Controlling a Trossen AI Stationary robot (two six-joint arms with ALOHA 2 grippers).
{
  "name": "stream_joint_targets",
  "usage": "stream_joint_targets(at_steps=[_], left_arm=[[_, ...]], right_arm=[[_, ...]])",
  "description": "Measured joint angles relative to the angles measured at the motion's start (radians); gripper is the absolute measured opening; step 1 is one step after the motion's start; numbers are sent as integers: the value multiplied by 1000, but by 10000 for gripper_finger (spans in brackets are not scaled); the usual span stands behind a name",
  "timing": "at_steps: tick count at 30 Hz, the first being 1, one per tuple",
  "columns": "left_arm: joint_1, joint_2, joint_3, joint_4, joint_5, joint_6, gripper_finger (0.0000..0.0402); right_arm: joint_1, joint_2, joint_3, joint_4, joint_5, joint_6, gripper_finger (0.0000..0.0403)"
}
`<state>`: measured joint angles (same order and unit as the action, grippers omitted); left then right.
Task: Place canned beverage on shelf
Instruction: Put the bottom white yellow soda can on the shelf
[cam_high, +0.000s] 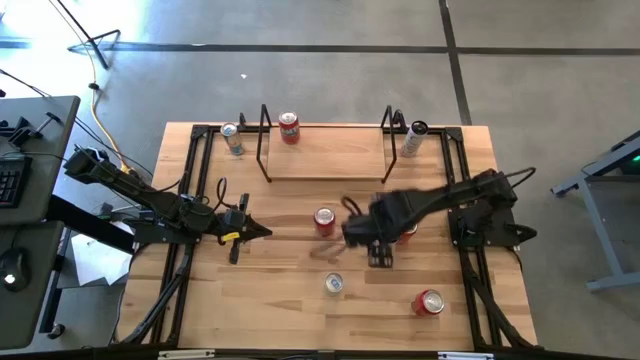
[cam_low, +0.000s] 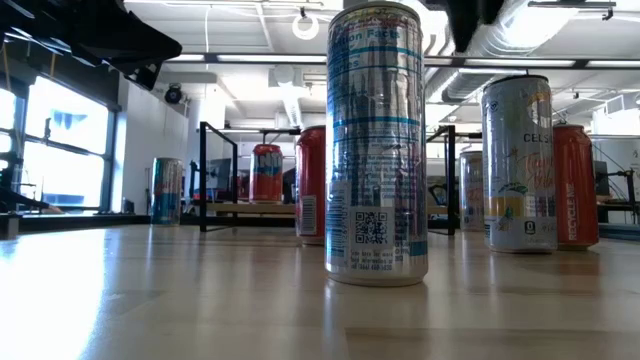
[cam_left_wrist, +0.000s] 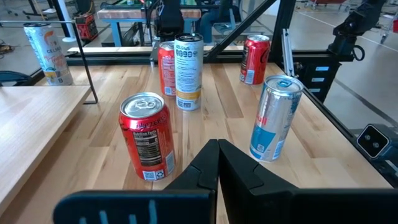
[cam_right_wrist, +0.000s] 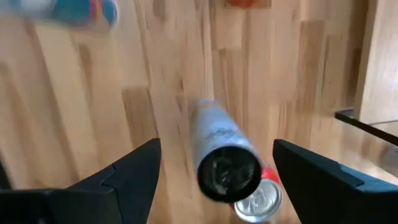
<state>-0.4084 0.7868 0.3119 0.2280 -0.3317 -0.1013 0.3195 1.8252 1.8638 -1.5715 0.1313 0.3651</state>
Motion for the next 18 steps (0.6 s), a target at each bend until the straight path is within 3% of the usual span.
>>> stream_joint_targets(at_steps=[4, 11, 18], left_arm=[[0, 0, 0, -1, 0, -1, 0], [0, 0, 0, -1, 0, -3, 0], [0, 1, 0, -5, 0, -2, 0]], right_arm=[[50, 1, -73, 0, 23, 28, 294], [19, -18, -177, 0, 6, 56, 294], [-8, -54, -153, 1, 8, 66, 294]])
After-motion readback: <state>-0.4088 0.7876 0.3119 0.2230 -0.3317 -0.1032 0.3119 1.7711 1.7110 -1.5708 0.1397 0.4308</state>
